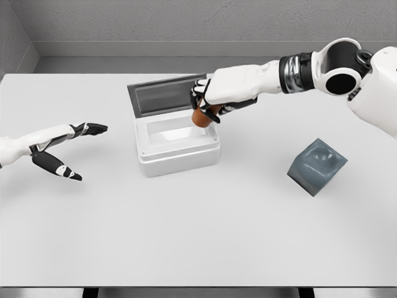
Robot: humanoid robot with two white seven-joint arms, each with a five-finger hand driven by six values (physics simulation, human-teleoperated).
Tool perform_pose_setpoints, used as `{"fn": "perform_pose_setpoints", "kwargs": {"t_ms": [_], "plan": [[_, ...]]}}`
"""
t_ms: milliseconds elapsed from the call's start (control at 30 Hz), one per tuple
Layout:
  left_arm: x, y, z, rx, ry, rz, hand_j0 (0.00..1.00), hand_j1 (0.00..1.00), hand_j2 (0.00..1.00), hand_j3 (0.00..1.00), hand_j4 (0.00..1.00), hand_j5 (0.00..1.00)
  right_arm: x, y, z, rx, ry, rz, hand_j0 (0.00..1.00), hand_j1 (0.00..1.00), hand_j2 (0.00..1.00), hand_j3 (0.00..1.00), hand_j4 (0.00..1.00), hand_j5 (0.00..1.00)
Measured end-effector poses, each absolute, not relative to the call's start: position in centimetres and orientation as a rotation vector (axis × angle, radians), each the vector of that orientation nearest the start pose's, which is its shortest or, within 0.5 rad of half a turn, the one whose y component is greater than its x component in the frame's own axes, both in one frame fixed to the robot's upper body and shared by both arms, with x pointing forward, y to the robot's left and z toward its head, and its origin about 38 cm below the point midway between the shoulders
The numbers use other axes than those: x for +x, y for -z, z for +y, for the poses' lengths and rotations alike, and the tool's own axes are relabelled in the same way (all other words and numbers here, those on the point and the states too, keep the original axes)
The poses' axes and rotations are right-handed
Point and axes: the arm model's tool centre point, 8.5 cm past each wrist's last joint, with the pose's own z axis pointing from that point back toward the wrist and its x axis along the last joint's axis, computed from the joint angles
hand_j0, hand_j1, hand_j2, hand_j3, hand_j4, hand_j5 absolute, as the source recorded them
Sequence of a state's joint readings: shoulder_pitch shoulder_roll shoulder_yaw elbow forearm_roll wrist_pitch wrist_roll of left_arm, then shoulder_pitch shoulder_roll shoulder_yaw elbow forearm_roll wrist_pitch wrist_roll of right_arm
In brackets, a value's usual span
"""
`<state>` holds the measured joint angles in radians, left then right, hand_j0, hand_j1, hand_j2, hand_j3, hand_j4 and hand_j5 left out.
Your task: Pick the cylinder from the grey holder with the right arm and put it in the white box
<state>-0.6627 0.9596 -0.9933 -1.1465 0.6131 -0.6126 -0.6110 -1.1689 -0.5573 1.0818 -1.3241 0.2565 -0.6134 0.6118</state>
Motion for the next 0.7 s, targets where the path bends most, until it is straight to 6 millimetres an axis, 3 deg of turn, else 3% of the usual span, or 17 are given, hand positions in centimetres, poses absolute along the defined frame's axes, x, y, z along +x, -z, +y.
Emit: {"fn": "perform_pose_setpoints", "kwargs": {"t_ms": [700], "plan": [[41.3,-14.8,38.9,-0.255,1.294,-1.411,1.00,1.00,1.00,1.00,1.00,1.00,48.5,-27.2,-13.6,0.258,2.941,1.717,0.23,0.23,0.23,0.23,0.23,0.23]]}}
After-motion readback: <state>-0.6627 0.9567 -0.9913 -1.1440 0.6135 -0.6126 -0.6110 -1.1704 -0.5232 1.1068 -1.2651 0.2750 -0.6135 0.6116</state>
